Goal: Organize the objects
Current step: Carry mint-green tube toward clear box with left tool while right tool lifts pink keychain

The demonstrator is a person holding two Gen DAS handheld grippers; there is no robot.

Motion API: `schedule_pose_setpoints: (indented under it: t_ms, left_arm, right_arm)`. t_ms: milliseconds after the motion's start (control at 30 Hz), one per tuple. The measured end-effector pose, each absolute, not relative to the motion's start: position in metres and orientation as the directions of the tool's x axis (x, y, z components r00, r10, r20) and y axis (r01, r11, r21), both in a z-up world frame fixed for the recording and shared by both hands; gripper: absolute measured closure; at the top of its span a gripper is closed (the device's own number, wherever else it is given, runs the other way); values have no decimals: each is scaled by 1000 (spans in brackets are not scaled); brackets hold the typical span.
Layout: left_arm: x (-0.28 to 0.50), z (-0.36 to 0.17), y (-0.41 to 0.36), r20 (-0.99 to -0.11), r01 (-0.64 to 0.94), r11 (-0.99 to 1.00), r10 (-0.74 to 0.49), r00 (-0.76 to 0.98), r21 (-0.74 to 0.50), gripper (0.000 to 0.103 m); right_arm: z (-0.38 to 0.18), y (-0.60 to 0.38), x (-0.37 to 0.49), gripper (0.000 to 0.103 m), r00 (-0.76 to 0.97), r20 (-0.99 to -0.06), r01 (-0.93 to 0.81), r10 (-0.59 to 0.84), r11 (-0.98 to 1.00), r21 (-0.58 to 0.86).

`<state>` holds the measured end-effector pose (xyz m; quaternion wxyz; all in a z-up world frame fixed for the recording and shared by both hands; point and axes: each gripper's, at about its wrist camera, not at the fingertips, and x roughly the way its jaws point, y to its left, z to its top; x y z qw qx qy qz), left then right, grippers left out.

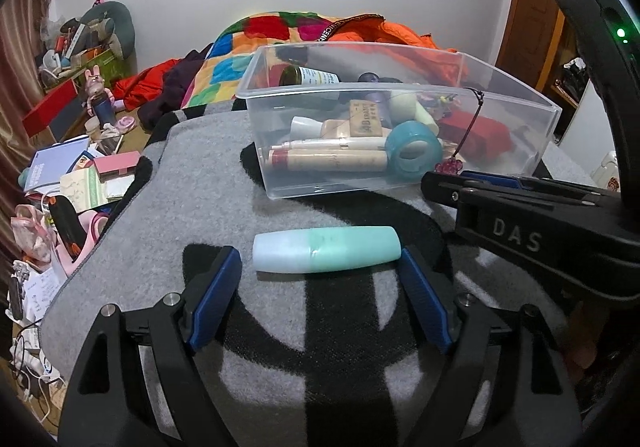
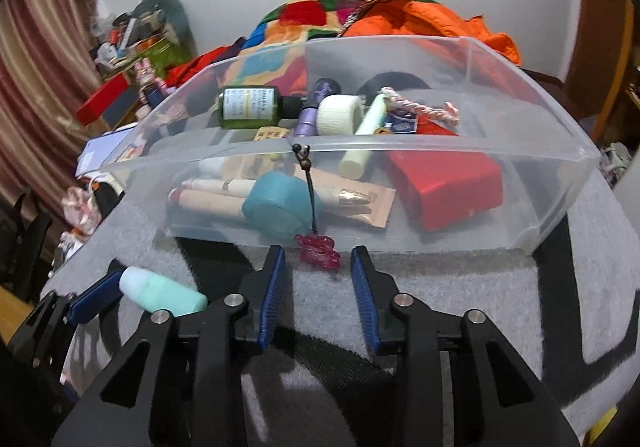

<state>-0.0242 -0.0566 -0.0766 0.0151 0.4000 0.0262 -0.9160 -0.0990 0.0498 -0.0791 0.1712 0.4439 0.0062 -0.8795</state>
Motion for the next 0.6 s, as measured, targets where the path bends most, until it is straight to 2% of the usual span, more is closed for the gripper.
schedule_pose_setpoints:
  t_ms: [67, 267, 400, 600]
  left_arm:
    - [-25, -76, -57, -734, 53, -998, -7, -679, -40, 22]
    - [-25, -76, -55, -733, 66, -997, -19, -680, -35, 22]
    - [-28, -75, -55, -735, 72, -996, -15, -678, -45, 30]
    - [-26, -68, -51, -722, 74, -997, -38, -691, -18, 31]
  right_arm:
    - [-79, 50, -98, 88, -565, -781, 290, -265, -950, 113]
    - [-77, 57, -96, 90, -564, -772, 295, -293, -945, 143]
    - [-74, 63, -92, 95, -552, -768, 320, -327, -933, 167]
    - [-59, 75, -85, 96, -575, -736, 352, -359, -920, 174]
